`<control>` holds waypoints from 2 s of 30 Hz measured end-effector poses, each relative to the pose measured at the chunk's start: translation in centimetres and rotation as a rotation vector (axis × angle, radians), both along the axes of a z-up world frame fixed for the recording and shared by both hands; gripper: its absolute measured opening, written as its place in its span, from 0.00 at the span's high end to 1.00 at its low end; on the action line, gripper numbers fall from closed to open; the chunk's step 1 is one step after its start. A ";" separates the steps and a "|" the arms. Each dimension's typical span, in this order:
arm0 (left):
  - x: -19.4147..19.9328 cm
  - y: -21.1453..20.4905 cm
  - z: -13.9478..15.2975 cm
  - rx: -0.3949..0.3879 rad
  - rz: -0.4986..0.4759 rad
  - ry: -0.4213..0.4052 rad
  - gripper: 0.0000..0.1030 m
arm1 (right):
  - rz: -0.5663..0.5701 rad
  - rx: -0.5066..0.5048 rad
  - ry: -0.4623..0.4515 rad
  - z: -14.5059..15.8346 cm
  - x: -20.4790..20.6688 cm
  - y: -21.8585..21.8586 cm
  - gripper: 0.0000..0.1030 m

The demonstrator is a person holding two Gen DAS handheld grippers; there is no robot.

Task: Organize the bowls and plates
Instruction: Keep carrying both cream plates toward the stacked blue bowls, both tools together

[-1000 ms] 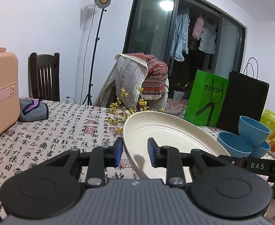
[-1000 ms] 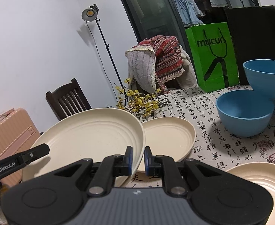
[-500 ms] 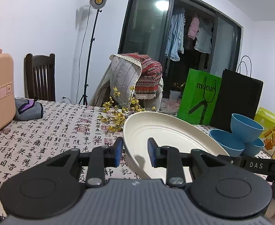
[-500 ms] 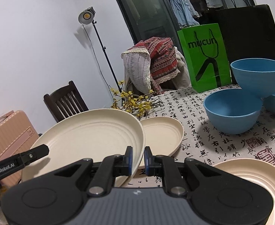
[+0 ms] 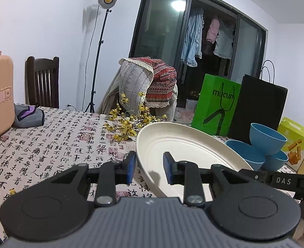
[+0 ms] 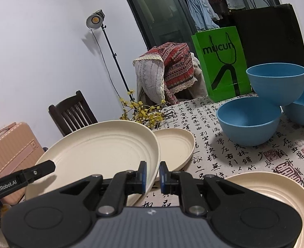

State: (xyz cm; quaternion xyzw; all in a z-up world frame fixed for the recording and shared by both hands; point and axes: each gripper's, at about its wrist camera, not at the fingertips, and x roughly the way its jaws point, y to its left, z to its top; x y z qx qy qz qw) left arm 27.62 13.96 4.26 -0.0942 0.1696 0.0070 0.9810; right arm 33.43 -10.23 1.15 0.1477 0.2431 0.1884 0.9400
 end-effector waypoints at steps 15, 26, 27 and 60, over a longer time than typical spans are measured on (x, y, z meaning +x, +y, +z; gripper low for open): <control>-0.9 -1.3 0.1 -0.004 -0.007 -0.004 0.72 | -0.004 0.002 -0.001 0.1 -1.0 -1.1 0.88; -1.2 -2.3 0.2 0.000 -0.012 -0.007 0.72 | -0.012 0.010 -0.008 0.2 -1.6 -2.2 0.88; -1.3 -2.4 0.2 0.000 -0.013 -0.007 0.72 | -0.014 0.010 -0.008 0.2 -1.7 -2.2 0.88; -2.8 -6.4 0.7 0.002 -0.050 -0.016 0.72 | -0.056 0.035 -0.025 0.2 -4.0 -6.9 0.88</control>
